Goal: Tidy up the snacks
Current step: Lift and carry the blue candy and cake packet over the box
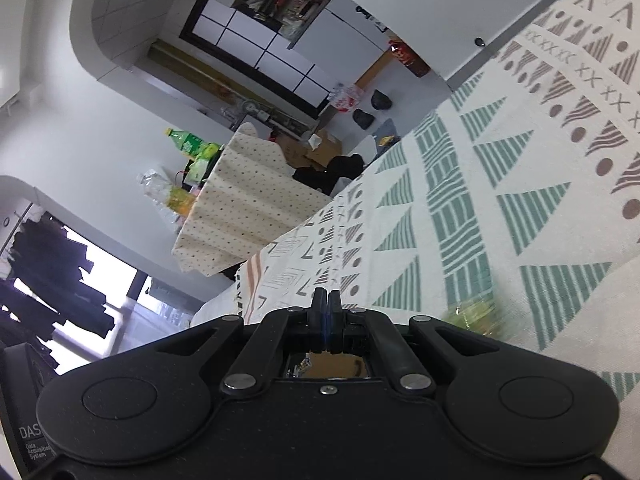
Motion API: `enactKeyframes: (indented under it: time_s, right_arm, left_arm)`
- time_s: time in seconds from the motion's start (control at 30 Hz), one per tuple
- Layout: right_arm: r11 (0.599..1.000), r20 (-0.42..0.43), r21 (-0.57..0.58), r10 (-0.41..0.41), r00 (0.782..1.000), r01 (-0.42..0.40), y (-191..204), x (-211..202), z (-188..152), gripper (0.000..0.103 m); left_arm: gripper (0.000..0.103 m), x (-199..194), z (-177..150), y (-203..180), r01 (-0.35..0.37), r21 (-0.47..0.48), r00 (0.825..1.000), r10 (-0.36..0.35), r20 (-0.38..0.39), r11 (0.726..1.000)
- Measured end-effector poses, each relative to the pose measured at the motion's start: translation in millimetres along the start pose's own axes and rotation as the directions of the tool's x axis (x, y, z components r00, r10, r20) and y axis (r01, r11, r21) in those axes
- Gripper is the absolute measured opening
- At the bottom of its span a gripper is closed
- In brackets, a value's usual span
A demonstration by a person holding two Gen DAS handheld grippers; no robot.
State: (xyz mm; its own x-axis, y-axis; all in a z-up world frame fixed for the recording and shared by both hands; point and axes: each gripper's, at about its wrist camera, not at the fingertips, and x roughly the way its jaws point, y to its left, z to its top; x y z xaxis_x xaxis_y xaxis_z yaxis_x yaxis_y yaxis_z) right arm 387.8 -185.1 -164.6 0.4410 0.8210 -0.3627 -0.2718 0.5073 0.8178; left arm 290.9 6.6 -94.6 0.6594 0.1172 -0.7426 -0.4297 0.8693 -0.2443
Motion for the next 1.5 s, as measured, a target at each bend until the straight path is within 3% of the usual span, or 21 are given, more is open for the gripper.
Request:
enactKeyframes:
  time_s: [0.17, 0.27, 0.33, 0.5, 0.53, 0.9, 1.27, 1.37, 1.5]
  right_arm:
    - [0.993, -0.022, -0.078, -0.092, 0.996, 0.090, 6, 3, -5, 0.000]
    - [0.975, -0.024, -0.107, -0.196, 0.980, 0.192, 1, 6, -8, 0.019]
    - [0.964, -0.001, -0.118, -0.240, 0.971, 0.239, -2, 3, -10, 0.058]
    - [0.949, 0.011, -0.115, -0.293, 0.956, 0.292, -9, 2, -8, 0.082]
    - [0.950, 0.008, -0.103, -0.297, 0.955, 0.296, -12, 3, -9, 0.083]
    - [0.949, -0.077, 0.086, -0.296, 0.952, 0.302, -60, 27, -13, 0.084]
    - [0.953, -0.034, 0.161, -0.253, 0.967, 0.255, -83, 41, -12, 0.080]
    - [0.949, -0.020, 0.186, -0.254, 0.967, 0.253, -90, 40, -10, 0.071]
    - [0.933, -0.031, 0.184, -0.310, 0.950, 0.310, -97, 38, -9, 0.027]
  left_arm:
    - [0.042, -11, 0, 10, -0.009, -0.010, 1.000, 0.009, 0.016, 1.000]
    - [0.042, -13, -1, 15, -0.011, -0.021, 1.000, 0.011, 0.016, 1.000]
    - [0.042, -13, 0, 16, -0.010, -0.025, 1.000, 0.010, 0.017, 1.000]
    - [0.042, -7, -1, 15, 0.003, -0.022, 1.000, -0.003, -0.001, 1.000]
    - [0.043, -4, -1, 13, 0.006, -0.020, 1.000, -0.006, -0.004, 1.000]
    - [0.043, 29, 7, 0, 0.030, -0.008, 0.999, -0.030, -0.031, 1.000]
    - [0.043, 58, 11, -7, 0.062, -0.003, 0.995, -0.062, -0.073, 0.998]
    - [0.043, 61, 12, -4, 0.060, -0.006, 0.995, -0.060, -0.077, 0.998]
    - [0.043, 62, 12, -2, 0.054, -0.011, 0.995, -0.055, -0.078, 0.998]
